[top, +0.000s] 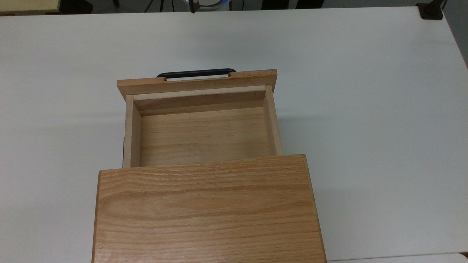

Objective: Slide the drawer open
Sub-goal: 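Release the handle and raise the gripper away from the drawer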

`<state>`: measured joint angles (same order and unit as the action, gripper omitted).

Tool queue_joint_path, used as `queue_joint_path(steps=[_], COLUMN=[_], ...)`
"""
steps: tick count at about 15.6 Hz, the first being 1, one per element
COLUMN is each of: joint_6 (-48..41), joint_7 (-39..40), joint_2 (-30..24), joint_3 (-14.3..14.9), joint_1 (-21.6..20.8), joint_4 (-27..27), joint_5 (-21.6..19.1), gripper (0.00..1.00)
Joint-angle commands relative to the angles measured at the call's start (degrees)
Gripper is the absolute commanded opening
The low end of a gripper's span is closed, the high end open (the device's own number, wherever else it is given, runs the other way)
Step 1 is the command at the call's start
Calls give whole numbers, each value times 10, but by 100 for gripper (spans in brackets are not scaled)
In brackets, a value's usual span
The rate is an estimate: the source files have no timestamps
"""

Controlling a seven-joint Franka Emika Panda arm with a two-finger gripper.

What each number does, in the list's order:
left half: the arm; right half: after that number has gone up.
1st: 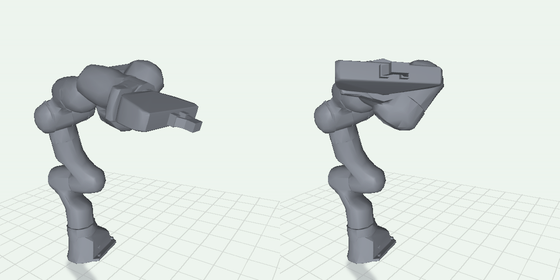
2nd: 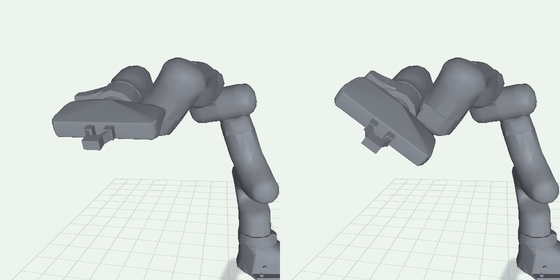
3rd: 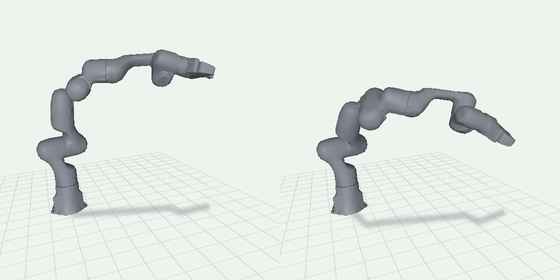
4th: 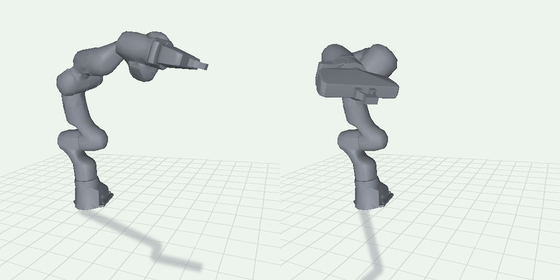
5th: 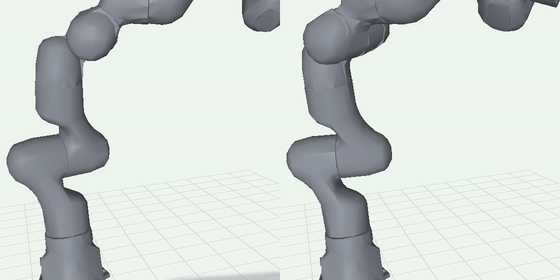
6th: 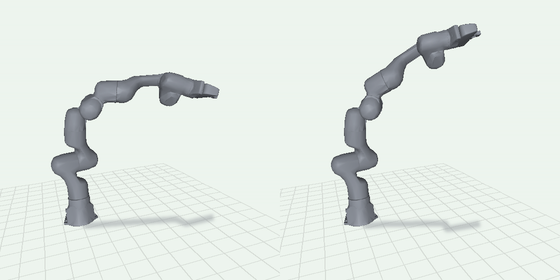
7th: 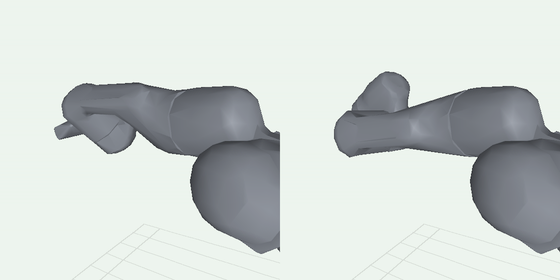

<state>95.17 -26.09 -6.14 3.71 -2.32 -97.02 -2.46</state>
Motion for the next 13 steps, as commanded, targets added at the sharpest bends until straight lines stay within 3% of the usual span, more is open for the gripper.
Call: queue_joint_path(steps=[1,5,8,13], joint_6=[-62,-78,-77,-72], joint_7=[141,207,339,339], joint_2=[14,16,20,23], joint_3=[2,-3,-4,-4], joint_1=[-6,-10,-25,-25], joint_4=[18,23,22,22], joint_5=[45,68,69,68], gripper=[100,100,100,100])
